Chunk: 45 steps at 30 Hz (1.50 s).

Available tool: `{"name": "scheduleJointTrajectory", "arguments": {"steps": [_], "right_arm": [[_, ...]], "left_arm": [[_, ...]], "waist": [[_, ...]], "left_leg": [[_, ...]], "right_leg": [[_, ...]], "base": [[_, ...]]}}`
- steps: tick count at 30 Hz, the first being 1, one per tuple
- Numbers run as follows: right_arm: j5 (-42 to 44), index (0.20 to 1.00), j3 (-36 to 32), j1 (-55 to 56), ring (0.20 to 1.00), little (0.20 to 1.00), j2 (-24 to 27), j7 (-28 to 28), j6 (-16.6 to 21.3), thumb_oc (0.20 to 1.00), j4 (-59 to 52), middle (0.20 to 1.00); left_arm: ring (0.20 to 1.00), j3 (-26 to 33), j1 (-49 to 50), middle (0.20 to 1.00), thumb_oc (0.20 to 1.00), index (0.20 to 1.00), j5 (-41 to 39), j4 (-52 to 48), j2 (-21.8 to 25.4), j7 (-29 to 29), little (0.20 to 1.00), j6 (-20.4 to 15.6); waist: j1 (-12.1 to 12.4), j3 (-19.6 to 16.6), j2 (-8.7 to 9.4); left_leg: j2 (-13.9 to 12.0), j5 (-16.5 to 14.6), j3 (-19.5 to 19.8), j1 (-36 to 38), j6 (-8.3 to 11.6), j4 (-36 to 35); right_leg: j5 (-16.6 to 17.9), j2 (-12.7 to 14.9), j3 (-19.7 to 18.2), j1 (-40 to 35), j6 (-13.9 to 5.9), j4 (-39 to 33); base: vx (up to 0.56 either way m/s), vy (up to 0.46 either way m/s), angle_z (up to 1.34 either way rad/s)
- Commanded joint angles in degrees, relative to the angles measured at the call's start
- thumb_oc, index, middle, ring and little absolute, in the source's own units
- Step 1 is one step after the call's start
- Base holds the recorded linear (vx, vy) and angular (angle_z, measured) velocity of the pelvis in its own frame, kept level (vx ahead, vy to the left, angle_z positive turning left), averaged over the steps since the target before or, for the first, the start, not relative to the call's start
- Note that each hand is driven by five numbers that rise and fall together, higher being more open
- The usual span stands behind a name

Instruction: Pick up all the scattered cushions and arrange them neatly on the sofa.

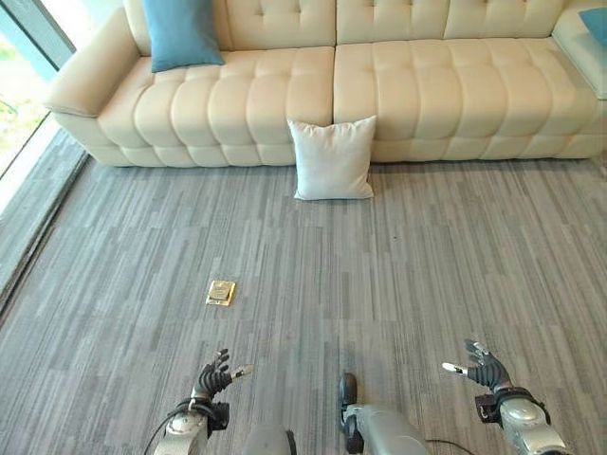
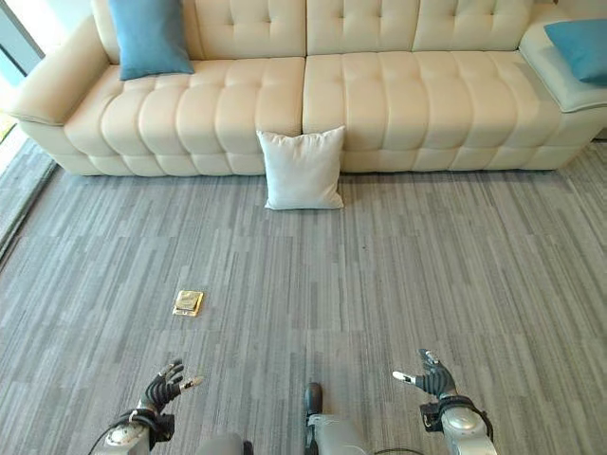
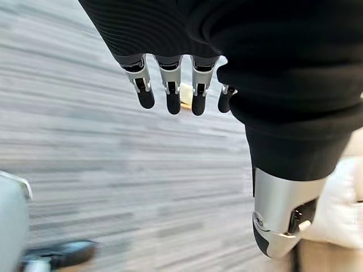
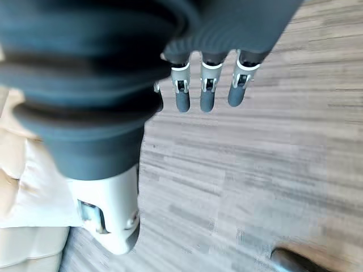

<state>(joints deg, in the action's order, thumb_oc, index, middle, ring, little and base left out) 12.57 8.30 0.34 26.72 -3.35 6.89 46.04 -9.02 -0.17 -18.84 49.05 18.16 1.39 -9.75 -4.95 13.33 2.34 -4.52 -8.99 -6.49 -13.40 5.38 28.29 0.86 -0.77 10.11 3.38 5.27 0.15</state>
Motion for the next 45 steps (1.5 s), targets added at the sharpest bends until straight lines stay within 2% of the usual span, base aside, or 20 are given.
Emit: {"name": "scheduleJointTrajectory", "arguments": {"steps": [1,3,8,11,12,13,16,19,20,22,23,27,30,32,34,35,37,40,43,45], "right_arm": [[2.0,1.0,-0.8,0.4,1.0,1.0,2.5,-1.2,1.5,1.0,-1.9,1.0],[1.0,1.0,-0.7,-0.3,1.0,1.0,2.1,-2.0,1.4,1.0,-1.0,1.0],[-0.7,1.0,-0.4,-0.3,1.0,1.0,1.2,-1.1,0.8,1.0,-0.5,1.0],[-1.4,1.0,0.1,0.0,1.0,1.0,-0.3,-0.6,0.5,1.0,-0.2,1.0],[-1.6,1.0,0.8,-0.2,1.0,1.0,-1.3,-0.2,0.6,1.0,-0.8,1.0],[-1.7,1.0,1.9,-0.9,1.0,1.0,-1.7,-0.2,0.8,1.0,-2.1,1.0],[-2.3,1.0,3.2,-2.1,1.0,1.0,-2.5,-0.2,0.7,1.0,-2.6,1.0],[-2.3,1.0,3.7,-2.6,1.0,1.0,-2.2,0.0,0.5,1.0,-2.7,1.0],[-2.2,1.0,4.0,-2.9,1.0,1.0,-1.9,0.0,0.2,1.0,-2.3,1.0],[-2.2,1.0,4.1,-2.9,1.0,1.0,-1.8,0.1,0.2,1.0,-2.4,1.0],[-2.0,1.0,4.3,-3.1,1.0,1.0,-1.5,0.2,0.1,1.0,-1.9,1.0],[-2.4,1.0,3.8,-2.4,1.0,1.0,-1.2,0.3,-0.3,1.0,-1.0,1.0],[-2.2,1.0,3.0,-0.7,1.0,1.0,-0.8,0.8,-0.4,1.0,-1.1,1.0],[-2.1,1.0,2.7,-0.3,1.0,1.0,-0.4,0.7,-0.3,1.0,-1.1,1.0],[-1.9,1.0,2.1,-0.1,1.0,1.0,0.0,0.7,-0.2,1.0,-1.7,1.0],[-1.7,1.0,1.9,0.3,1.0,1.0,1.0,0.2,0.1,1.0,-3.2,1.0],[-0.9,1.0,1.5,0.2,1.0,1.0,1.5,-0.1,-0.1,1.0,-3.7,1.0],[-0.7,1.0,1.5,-0.5,1.0,1.0,1.9,-0.5,-0.3,1.0,-2.3,1.0],[-1.2,1.0,1.7,-0.9,1.0,1.0,2.3,-0.8,-0.6,1.0,-1.8,1.0],[-1.4,1.0,1.8,-1.0,1.0,1.0,2.4,-1.1,-0.7,1.0,-1.4,1.0]], "left_arm": [[1.0,-0.9,0.2,1.0,1.0,1.0,1.6,-2.2,3.3,0.1,1.0,-1.2],[1.0,-0.4,0.5,1.0,1.0,1.0,1.8,-2.7,3.5,0.6,1.0,-1.1],[1.0,0.8,2.1,1.0,1.0,1.0,2.1,-1.6,3.3,0.5,1.0,-0.7],[1.0,1.1,2.5,1.0,1.0,1.0,2.8,0.1,3.1,0.7,1.0,-0.4],[1.0,0.7,1.6,1.0,1.0,1.0,3.2,0.0,3.6,0.8,1.0,-0.3],[1.0,0.7,0.8,1.0,1.0,1.0,3.2,-0.8,4.6,1.4,1.0,-0.4],[1.0,0.4,-0.2,1.0,1.0,1.0,2.9,-1.8,5.1,2.1,1.0,-0.4],[1.0,0.4,-0.3,1.0,1.0,1.0,2.6,-1.8,5.0,1.9,1.0,-0.4],[1.0,0.7,-0.2,1.0,1.0,1.0,2.3,-1.3,4.7,2.1,1.0,-0.2],[1.0,0.6,-0.2,1.0,1.0,1.0,2.5,-1.0,4.5,2.0,1.0,-0.2],[1.0,0.7,-0.5,1.0,1.0,1.0,2.8,0.3,3.8,2.0,1.0,-0.2],[1.0,1.1,-0.5,1.0,1.0,1.0,4.0,1.0,2.8,1.6,1.0,-0.4],[1.0,0.5,0.0,1.0,1.0,1.0,4.3,1.2,2.3,0.9,1.0,-0.4],[1.0,0.3,0.1,1.0,1.0,1.0,4.2,1.4,2.2,1.0,1.0,-0.5],[1.0,-0.1,0.1,1.0,1.0,1.0,4.3,2.0,2.0,0.9,1.0,-0.4],[1.0,-0.6,0.1,1.0,1.0,1.0,4.0,1.3,2.0,0.9,1.0,-0.5],[1.0,-0.8,0.0,1.0,1.0,1.0,3.4,1.0,1.9,1.1,1.0,-0.4],[1.0,-1.0,-0.3,1.0,1.0,1.0,2.9,1.5,1.4,0.9,1.0,-0.1],[1.0,-1.3,-0.1,1.0,1.0,1.0,3.4,1.6,1.2,0.7,1.0,0.0],[1.0,-1.3,0.2,1.0,1.0,1.0,3.6,1.3,1.3,0.9,1.0,0.1]], "waist": [[0.9,1.6,-0.48],[3.0,1.1,-1.37],[5.5,-0.6,-0.84],[6.5,-2.1,0.96],[6.5,-2.5,2.69],[6.0,-1.6,2.84],[5.4,-0.2,1.7],[4.2,0.2,0.94],[3.1,1.1,0.9],[2.7,1.1,0.98],[1.4,1.5,1.3],[-0.3,1.4,1.47],[-1.2,0.1,1.08],[-1.5,0.0,0.64],[-2.0,-0.2,-0.19],[-2.1,0.2,-0.58],[-2.1,0.1,0.32],[-1.1,0.5,0.68],[-0.1,0.5,0.75],[0.9,0.5,0.55]], "left_leg": [[2.2,9.0,-0.8,-0.6,-2.53,-15.3],[2.9,14.9,-0.4,-6.0,-1.24,-29.1],[2.2,17.7,0.1,-7.2,-1.07,-30.4],[2.7,18.4,-0.4,-7.6,-2.47,-23.9],[3.3,16.1,-1.6,-5.5,-3.89,-23.0],[3.6,13.4,-2.6,-1.8,-5.49,-23.2],[3.6,10.0,-2.9,4.5,-6.96,-24.0],[4.2,8.4,-1.7,8.3,-7.03,-25.2],[5.1,6.6,-1.2,11.6,-6.94,-26.0],[5.6,5.7,-0.8,12.8,-6.8,-26.1],[7.1,3.1,0.5,16.5,-6.54,-26.4],[8.3,-0.3,3.3,21.0,-5.78,-25.8],[8.4,-2.1,6.1,24.0,-4.55,-24.3],[7.9,-1.6,6.2,23.8,-3.77,-22.6],[6.2,2.6,5.6,22.5,-0.82,-17.4],[4.2,9.5,4.8,17.6,1.24,-6.0],[2.9,11.8,2.3,13.4,0.99,0.4],[1.6,8.6,-1.2,9.0,-0.74,0.9],[1.9,6.1,-3.2,5.6,-1.89,-6.8],[1.3,8.7,-3.1,2.2,-1.3,-15.4]], "right_leg": [[-4.3,2.2,-5.1,-0.5,-7.76,4.4],[-7.4,-0.3,-7.9,-6.9,-8.02,3.2],[-10.4,0.2,-12.7,-13.4,-9.02,3.3],[-6.1,3.4,-13.5,-13.8,-11.15,8.0],[3.3,5.8,-13.7,-10.1,-13.77,17.9],[9.1,6.7,-13.1,-5.7,-14.31,27.1],[7.5,9.0,-8.1,1.4,-12.93,31.6],[2.8,7.4,-5.7,5.6,-11.67,28.3],[0.2,6.5,-3.3,8.0,-11.89,21.8],[0.2,6.2,-2.3,8.6,-12.01,17.6],[1.6,4.5,-2.4,10.8,-12.86,8.8],[5.0,4.3,-2.0,13.7,-14.39,1.3],[6.6,4.6,-3.7,11.8,-13.35,1.6],[6.6,4.5,-3.7,11.3,-12.84,2.5],[5.8,4.4,-3.0,10.3,-11.62,4.2],[3.7,4.1,-2.7,7.9,-9.59,4.5],[1.8,4.3,-3.1,5.8,-8.17,4.3],[0.3,4.6,-3.7,3.2,-7.77,3.7],[-0.9,5.1,-4.1,0.6,-8.52,2.8],[-2.4,4.5,-4.4,-2.2,-8.61,2.3]], "base": [[0.6,0.011,-0.18],[0.77,0.051,-0.26],[0.67,0.196,-0.62],[0.54,0.225,-0.94],[0.57,0.273,-0.57],[0.56,0.273,-0.36],[0.45,0.223,-0.19],[0.43,0.111,0.13],[0.41,0.023,0.43],[0.45,-0.001,0.29],[0.34,-0.024,0.02],[0.47,-0.072,0.19],[0.55,-0.202,0.53],[0.3,-0.16,0.78],[0.33,-0.253,0.53],[0.29,-0.221,0.41],[0.29,-0.231,0.03],[0.27,-0.126,-0.25],[0.33,-0.014,-0.18],[0.32,0.024,-0.09]]}}
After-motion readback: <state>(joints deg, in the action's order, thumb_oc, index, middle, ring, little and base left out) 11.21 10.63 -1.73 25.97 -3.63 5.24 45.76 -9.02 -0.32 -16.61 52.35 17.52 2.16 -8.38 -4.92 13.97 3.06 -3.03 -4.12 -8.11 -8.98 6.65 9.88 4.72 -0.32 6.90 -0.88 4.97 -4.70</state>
